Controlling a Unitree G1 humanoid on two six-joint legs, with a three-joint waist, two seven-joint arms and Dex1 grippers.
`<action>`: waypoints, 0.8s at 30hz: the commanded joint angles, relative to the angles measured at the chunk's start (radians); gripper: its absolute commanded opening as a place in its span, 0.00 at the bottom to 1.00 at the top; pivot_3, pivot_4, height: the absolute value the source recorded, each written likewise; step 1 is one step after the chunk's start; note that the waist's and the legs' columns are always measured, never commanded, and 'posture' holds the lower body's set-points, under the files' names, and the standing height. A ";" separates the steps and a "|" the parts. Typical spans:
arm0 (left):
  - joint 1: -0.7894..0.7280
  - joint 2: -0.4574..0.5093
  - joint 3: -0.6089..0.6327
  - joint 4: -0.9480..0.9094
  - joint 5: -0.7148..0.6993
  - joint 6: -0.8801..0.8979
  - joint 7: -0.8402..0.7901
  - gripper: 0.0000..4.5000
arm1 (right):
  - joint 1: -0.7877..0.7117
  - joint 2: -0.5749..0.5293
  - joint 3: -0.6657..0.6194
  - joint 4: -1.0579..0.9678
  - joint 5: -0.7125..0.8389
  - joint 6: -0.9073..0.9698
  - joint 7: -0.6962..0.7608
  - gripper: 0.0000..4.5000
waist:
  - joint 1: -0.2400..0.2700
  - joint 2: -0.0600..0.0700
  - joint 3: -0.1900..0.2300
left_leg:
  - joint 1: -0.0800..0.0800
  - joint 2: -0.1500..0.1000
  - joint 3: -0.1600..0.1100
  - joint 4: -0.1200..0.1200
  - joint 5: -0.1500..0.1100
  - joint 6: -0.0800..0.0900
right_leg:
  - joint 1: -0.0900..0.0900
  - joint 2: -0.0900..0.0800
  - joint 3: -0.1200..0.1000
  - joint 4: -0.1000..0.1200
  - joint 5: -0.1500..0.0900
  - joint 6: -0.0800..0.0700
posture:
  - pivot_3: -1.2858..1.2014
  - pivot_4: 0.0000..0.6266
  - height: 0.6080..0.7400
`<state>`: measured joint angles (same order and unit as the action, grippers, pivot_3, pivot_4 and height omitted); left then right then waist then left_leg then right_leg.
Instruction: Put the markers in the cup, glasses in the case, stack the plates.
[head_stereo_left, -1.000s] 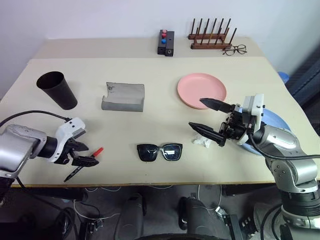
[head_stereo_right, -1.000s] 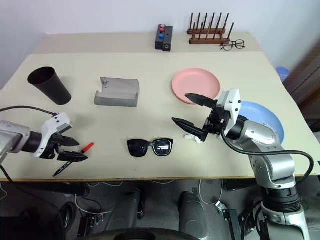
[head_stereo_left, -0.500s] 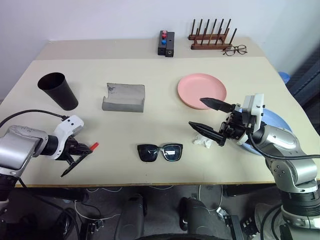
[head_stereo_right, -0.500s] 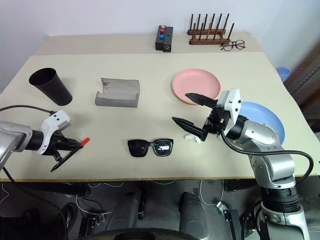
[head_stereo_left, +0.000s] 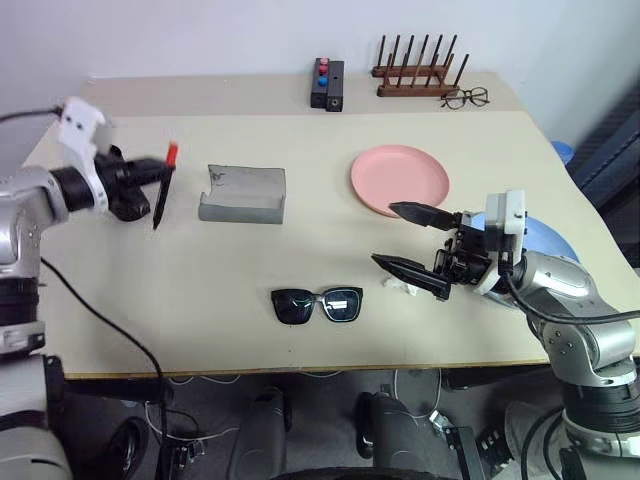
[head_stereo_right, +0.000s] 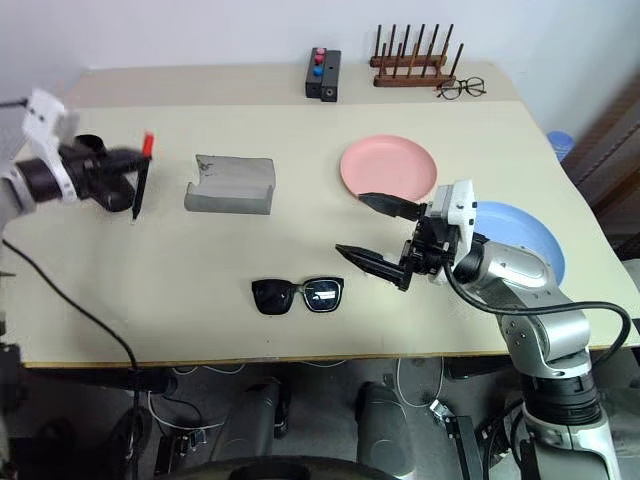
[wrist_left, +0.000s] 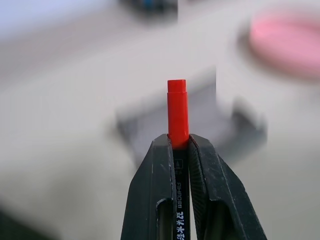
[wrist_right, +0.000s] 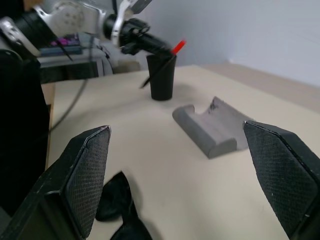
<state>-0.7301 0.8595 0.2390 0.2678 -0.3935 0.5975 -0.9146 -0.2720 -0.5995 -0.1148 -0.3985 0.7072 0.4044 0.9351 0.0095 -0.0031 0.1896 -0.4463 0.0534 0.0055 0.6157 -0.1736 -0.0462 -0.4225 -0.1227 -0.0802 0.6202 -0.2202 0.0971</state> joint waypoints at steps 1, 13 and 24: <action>-0.050 -0.019 0.077 0.036 -0.013 -0.110 0.050 0.01 | -0.036 0.025 -0.013 -0.001 0.002 -0.030 -0.020 0.96 | 0.001 -0.001 0.001 | 0.000 0.000 0.000 0.000 0.000 0.000 | 0.000 0.000 0.000 0.000 0.000 0.000 | 0.52 0.24 1.00; -0.360 -0.006 0.144 0.632 0.070 -0.733 0.154 0.01 | -0.073 0.069 -0.032 0.017 0.009 -0.033 -0.081 0.96 | 0.003 -0.005 0.001 | 0.000 0.000 0.000 0.001 0.000 0.000 | 0.001 0.001 0.000 0.000 0.000 0.001 | 0.52 0.24 1.00; -0.360 0.015 0.188 0.894 0.071 -0.990 0.141 0.01 | -0.037 0.041 -0.047 -0.007 0.007 -0.028 -0.091 0.96 | 0.004 -0.007 0.001 | 0.000 0.000 0.000 0.000 0.000 0.000 | 0.001 0.001 0.000 0.001 0.000 0.001 | 0.52 0.24 1.00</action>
<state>-1.0950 0.8530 0.4026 1.1602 -0.3142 -0.3526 -0.7817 -0.3091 -0.5430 -0.1324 -0.3695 0.7101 0.3865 0.8467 0.0132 -0.0099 0.1906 -0.4456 0.0535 0.0053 0.6162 -0.1735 -0.0463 -0.4209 -0.1221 -0.0802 0.6208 -0.2198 0.0982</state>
